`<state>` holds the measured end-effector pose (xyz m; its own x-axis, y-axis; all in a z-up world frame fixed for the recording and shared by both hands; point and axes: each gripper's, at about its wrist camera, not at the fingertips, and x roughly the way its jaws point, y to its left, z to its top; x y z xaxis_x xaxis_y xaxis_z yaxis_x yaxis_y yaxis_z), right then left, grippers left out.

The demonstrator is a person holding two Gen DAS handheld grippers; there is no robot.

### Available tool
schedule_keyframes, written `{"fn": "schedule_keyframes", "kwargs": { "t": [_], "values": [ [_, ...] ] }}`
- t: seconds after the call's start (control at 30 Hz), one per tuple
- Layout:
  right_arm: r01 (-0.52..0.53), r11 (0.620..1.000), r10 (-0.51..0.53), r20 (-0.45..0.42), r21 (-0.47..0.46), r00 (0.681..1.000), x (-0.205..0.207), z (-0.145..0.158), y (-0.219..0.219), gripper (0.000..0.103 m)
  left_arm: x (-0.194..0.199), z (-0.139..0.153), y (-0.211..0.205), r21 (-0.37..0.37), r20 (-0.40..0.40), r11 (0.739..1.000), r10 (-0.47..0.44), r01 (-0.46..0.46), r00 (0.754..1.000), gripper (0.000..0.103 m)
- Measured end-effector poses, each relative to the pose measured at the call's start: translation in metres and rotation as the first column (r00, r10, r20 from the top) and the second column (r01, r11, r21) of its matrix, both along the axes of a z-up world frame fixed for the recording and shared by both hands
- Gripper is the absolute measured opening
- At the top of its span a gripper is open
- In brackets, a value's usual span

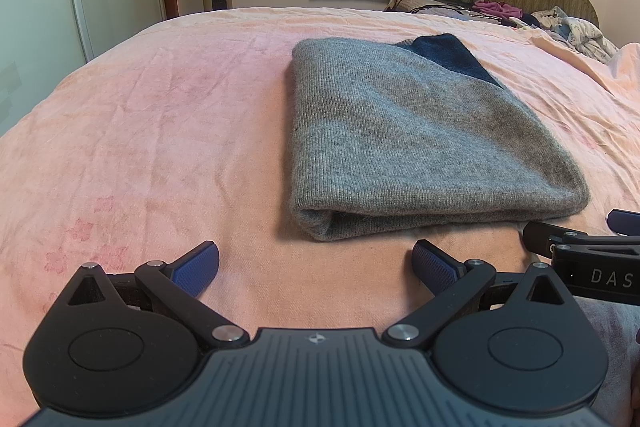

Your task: Fold small clothes

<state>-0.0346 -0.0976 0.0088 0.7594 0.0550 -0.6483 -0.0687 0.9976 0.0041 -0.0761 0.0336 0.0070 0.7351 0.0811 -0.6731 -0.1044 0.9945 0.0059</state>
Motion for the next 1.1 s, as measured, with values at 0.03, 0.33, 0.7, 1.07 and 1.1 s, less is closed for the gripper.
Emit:
{"fn": "schedule_keyframes", "kwargs": {
  "t": [0.03, 0.33, 0.7, 1.07, 1.1],
  "values": [
    [0.000, 1.000, 0.000, 0.000, 0.000, 1.000, 0.000, 0.000, 0.000, 0.103, 0.000, 0.000, 0.000, 0.000, 0.000, 1.000, 0.000, 0.000, 1.000, 0.103],
    [0.000, 1.000, 0.000, 0.000, 0.000, 1.000, 0.000, 0.000, 0.000, 0.103, 0.000, 0.000, 0.001, -0.002, -0.001, 1.000, -0.002, 0.002, 1.000, 0.103],
    [0.000, 1.000, 0.000, 0.000, 0.000, 1.000, 0.000, 0.000, 0.000, 0.103, 0.002, 0.002, 0.001, -0.002, -0.008, 1.000, -0.016, 0.016, 1.000, 0.103],
    [-0.005, 1.000, 0.005, 0.000, 0.011, 1.000, -0.001, 0.001, -0.002, 0.103, -0.011, 0.008, 0.006, 0.040, 0.014, 0.999, 0.010, -0.010, 1.000, 0.103],
    [-0.017, 0.999, 0.017, -0.001, 0.035, 1.000, -0.001, 0.004, -0.007, 0.103, -0.011, 0.013, 0.011, 0.043, 0.018, 0.999, 0.004, -0.005, 1.000, 0.103]
  ]
}}
